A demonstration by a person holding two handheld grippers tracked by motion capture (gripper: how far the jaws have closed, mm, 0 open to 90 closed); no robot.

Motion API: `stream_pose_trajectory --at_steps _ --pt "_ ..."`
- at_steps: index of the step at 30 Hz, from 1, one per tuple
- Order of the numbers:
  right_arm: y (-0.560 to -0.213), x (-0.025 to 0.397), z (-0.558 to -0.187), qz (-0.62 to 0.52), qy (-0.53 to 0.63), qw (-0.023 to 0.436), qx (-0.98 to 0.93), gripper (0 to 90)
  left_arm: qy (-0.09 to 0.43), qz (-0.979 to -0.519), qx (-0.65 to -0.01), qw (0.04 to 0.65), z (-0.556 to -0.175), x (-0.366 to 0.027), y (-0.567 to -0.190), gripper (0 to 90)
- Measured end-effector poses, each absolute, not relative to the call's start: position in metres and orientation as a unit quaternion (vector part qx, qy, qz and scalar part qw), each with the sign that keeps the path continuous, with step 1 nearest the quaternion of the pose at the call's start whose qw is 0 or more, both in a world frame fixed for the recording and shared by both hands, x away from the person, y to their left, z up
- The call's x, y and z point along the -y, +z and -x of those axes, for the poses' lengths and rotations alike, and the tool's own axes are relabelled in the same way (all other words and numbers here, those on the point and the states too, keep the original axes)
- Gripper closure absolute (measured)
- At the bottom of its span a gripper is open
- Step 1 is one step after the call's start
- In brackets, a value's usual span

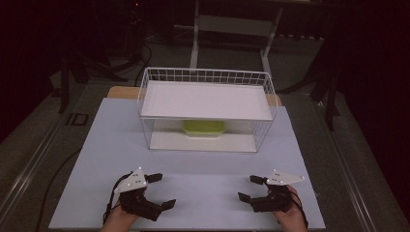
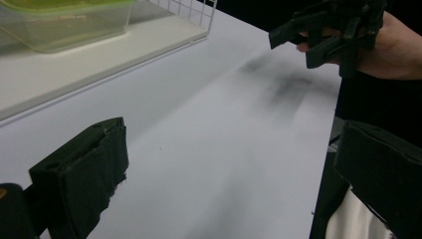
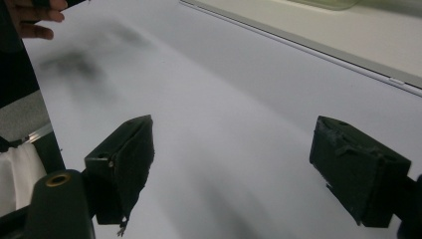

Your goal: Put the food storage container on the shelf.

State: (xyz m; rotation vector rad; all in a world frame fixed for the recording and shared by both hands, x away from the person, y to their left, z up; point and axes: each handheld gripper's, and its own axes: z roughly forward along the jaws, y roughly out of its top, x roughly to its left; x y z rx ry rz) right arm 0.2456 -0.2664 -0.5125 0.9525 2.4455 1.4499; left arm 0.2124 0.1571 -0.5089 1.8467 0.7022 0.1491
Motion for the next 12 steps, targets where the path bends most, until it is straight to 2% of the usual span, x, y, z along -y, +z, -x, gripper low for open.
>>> stream_pose_trajectory --at_steps 12 --pt "-0.5125 0.2680 -0.2463 -0.320 0.486 0.075 -0.810 17.5 0.063 -0.781 -0.297 0.546 -0.2145 -0.1576 -0.5123 1.5"
